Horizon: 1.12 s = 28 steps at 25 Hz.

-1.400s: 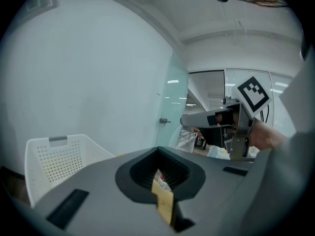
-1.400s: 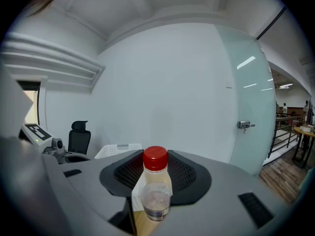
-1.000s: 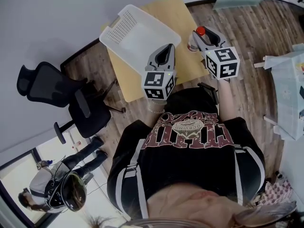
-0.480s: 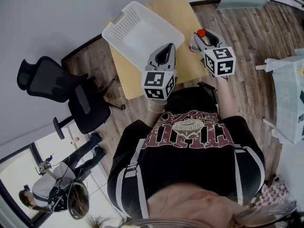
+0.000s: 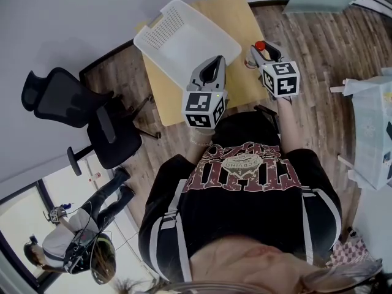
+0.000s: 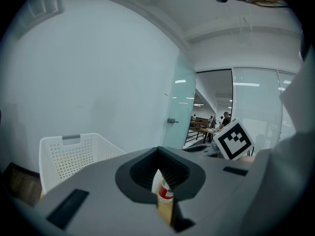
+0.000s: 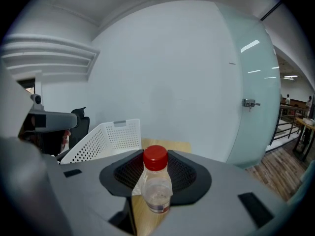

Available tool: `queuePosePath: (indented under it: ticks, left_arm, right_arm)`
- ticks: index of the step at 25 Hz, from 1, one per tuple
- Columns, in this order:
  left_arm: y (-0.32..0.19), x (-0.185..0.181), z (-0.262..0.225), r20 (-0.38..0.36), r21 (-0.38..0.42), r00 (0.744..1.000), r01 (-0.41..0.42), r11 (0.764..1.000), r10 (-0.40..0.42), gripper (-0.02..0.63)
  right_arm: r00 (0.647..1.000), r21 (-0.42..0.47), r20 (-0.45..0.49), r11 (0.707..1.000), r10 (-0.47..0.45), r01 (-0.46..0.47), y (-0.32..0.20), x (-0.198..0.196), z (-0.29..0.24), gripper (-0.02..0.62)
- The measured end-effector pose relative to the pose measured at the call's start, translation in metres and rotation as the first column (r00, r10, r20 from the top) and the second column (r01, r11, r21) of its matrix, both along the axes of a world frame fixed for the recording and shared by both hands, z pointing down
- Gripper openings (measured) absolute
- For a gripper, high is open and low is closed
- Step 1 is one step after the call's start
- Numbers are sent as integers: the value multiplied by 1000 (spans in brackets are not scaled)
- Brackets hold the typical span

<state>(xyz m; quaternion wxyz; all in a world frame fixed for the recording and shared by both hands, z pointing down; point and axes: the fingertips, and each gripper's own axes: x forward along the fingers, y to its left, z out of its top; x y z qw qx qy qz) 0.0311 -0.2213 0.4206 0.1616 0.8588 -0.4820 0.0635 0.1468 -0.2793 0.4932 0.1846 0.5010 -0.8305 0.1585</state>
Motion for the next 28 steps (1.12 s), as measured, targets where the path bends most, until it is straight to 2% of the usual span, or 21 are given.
queuePosePath:
  ticks: [28]
  left_arm:
    - [-12,-11,7,2,-19,1000,21,1000,-21,46]
  right_arm:
    - [998,-61,-57,998,0,-4,-7,-2,55,163]
